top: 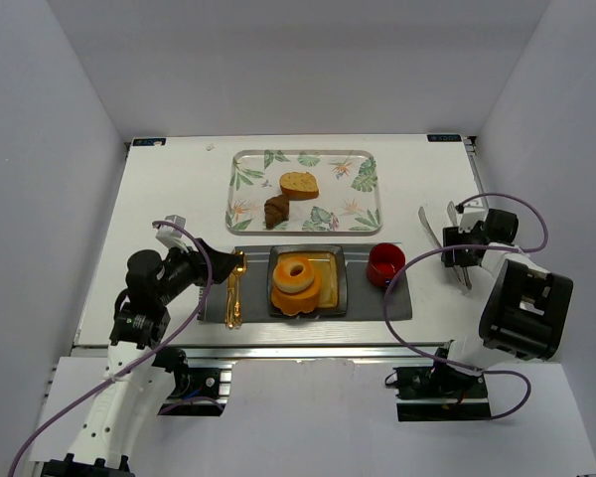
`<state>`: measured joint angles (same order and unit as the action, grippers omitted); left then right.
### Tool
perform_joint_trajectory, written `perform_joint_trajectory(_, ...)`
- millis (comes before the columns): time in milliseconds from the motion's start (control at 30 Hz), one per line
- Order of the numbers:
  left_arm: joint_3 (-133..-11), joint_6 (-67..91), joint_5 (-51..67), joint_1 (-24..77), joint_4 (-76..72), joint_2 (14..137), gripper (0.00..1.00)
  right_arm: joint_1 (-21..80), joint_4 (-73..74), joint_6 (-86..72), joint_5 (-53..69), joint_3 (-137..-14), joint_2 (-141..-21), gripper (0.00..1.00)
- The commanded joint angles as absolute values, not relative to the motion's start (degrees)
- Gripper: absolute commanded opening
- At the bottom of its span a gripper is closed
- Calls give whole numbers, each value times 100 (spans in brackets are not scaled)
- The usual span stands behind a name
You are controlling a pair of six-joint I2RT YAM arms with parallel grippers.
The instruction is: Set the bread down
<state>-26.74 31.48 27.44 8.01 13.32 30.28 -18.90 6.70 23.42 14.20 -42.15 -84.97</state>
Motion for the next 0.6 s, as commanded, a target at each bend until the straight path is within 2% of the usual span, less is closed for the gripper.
perform_joint_trajectory(0,-2874,3138,2812,826,1266,3023,72,-1881,158,2671,1125,-4043,-8613,64)
perform_joint_trajectory(167,-2979,3068,2813,826,1371,3076,72,-2047,665,2804,1309,-4156,-8387,71)
perform_joint_trajectory(233,-3093,2997,2725,817,1528,3059,72,-2188,1079,2926,1546,-4508,-8123,87)
perform_joint_trajectory(267,-3102,2988,2707,817,1547,2998,72,-2232,1403,3005,1616,-4604,-7834,89)
perform_joint_trajectory(367,-2989,3058,2698,826,1477,2918,72,-2303,1879,3305,1993,-5009,-7367,89)
perform_joint_trajectory(567,-2997,3103,2716,817,1538,2883,72,-2049,2425,2734,2783,-5904,-6952,89)
